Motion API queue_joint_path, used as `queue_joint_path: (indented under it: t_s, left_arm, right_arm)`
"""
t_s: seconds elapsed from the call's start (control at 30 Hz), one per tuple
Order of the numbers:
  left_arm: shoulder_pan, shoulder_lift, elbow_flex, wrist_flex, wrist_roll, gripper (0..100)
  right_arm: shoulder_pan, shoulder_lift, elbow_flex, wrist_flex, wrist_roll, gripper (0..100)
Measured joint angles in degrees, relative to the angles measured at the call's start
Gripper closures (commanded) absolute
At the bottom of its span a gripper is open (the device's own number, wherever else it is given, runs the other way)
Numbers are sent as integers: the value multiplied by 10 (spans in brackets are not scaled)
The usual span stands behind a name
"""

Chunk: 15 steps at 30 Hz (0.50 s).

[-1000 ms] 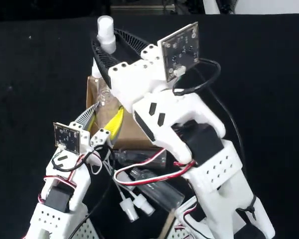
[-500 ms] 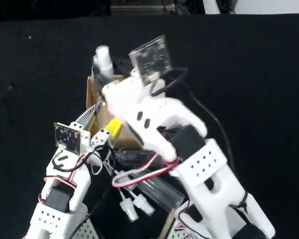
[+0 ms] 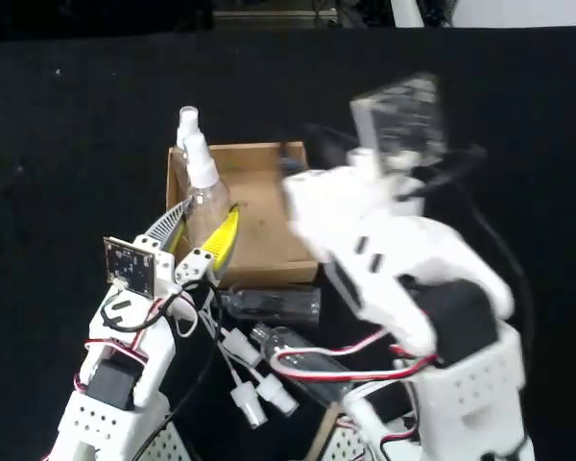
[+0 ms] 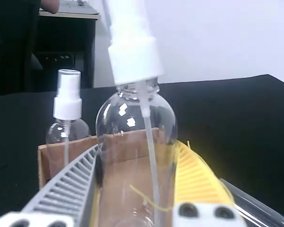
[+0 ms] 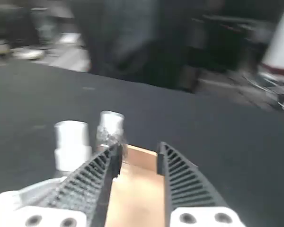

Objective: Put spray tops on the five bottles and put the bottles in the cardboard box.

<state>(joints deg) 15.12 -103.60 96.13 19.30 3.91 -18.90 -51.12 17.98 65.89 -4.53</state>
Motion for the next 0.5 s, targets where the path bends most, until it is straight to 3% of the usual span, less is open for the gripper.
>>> queue_joint_path:
  t_s: [0.13,0.3,0.5]
  left_arm:
    - [11,0,0,0,0,948]
    - [16,0,0,0,0,948]
    - [-119,0,0,-61,0,949]
  right_arm:
    - [100,-42,127,-8,0,917]
    - [142,-70,353,-140,0,917]
    - [148,-76,517,-289,0,917]
